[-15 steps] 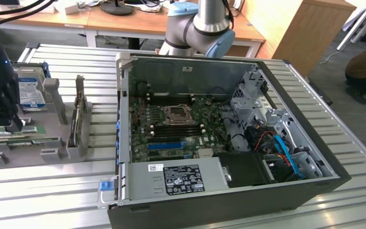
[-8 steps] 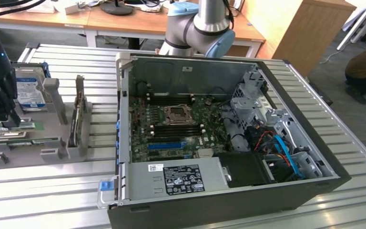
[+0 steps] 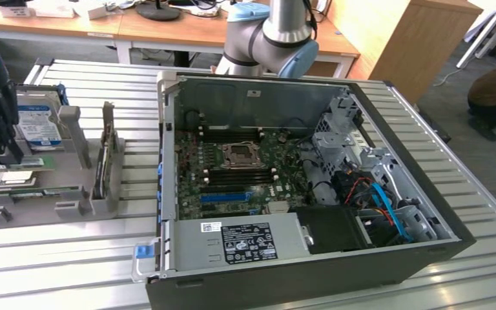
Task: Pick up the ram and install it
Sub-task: 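Pick up the ram and move it above insertion slot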
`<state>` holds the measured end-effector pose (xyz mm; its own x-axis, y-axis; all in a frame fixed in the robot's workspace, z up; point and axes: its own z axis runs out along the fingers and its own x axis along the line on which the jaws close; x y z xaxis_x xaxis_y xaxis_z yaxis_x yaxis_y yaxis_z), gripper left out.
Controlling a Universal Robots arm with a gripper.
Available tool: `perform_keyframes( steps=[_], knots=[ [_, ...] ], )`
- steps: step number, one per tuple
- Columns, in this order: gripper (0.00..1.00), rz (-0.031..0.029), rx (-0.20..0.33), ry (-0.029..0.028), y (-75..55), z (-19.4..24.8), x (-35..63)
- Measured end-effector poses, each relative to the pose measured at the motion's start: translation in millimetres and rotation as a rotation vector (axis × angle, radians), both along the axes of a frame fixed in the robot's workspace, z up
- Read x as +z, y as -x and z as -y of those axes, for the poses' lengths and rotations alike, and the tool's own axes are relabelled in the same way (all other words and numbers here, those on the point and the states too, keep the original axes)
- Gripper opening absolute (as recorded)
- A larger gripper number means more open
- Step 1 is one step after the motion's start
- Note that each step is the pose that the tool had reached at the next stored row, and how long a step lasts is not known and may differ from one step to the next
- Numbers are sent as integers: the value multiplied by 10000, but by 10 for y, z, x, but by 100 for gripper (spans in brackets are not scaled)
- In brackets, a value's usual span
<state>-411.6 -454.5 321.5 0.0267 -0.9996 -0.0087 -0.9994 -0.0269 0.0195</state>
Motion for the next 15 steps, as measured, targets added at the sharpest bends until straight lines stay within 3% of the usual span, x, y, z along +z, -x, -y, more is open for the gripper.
perform_keyframes(
  steps=[15],
  knots=[
    [12, -1, 0, 2, 0, 0, 300]
  ],
)
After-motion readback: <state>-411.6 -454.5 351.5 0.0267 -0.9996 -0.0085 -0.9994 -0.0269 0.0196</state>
